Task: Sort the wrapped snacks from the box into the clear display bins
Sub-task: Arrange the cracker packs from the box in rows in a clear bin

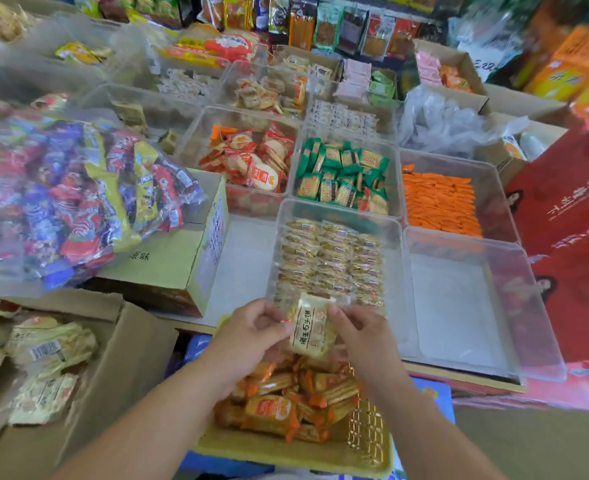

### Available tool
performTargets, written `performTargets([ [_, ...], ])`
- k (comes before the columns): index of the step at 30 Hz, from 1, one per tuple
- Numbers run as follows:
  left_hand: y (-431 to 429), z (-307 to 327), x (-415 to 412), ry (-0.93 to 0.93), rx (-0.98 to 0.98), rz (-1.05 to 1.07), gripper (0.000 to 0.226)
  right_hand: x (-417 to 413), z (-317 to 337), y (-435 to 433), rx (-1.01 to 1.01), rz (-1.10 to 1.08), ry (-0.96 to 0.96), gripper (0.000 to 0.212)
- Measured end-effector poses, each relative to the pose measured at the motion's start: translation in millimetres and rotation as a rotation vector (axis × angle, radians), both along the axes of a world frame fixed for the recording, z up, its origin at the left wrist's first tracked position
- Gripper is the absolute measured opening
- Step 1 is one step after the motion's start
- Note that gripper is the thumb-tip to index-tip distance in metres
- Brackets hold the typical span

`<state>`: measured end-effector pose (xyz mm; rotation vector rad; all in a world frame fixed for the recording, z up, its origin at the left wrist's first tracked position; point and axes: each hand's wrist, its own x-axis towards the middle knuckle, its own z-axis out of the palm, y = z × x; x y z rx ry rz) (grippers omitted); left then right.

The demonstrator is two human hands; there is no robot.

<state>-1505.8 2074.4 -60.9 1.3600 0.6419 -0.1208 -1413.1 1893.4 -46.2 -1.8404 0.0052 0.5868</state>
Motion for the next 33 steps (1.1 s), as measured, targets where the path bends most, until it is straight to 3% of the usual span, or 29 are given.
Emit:
performTargets([
  [5, 34, -10, 2, -0.011, -0.043, 0.006, 0.018, -12, 7, 13, 0.178, 0.058, 0.263, 0.011],
  [10, 51, -12, -10, -0.010, -0.070, -0.038, 0.013, -28, 3, 22, 0.058, -0.014, 0.155, 0.005],
  [16, 57, -6, -21, -0.005, 0.011, -0.081, 0.013, -35, 0, 25, -0.014, 0.025, 0.126, 0.019],
  [20, 48, -2, -18, 0.069, 0.046, -0.043, 0.017, -35, -1, 37, -0.197, -0.005, 0.032, 0.009],
  [25, 27, 3, -7, 0.016, 0.062, -0.018, 0.031, -32, 2, 56, -0.311, 0.058, -0.070, 0.046],
  [29, 15, 6, 1, -0.118, -0.001, -0.217, 0.025, -22, 7, 65, -0.341, 0.132, -0.093, 0.082],
  [31, 16, 1, 4, -0.144, 0.006, -0.361, 0.030, -9, 8, 65, -0.376, 0.175, -0.170, 0.075],
  [33, 26, -7, 5, -0.129, 0.230, -0.440, 0.038, 7, 5, 64, -0.411, 0.271, -0.241, 0.060],
])
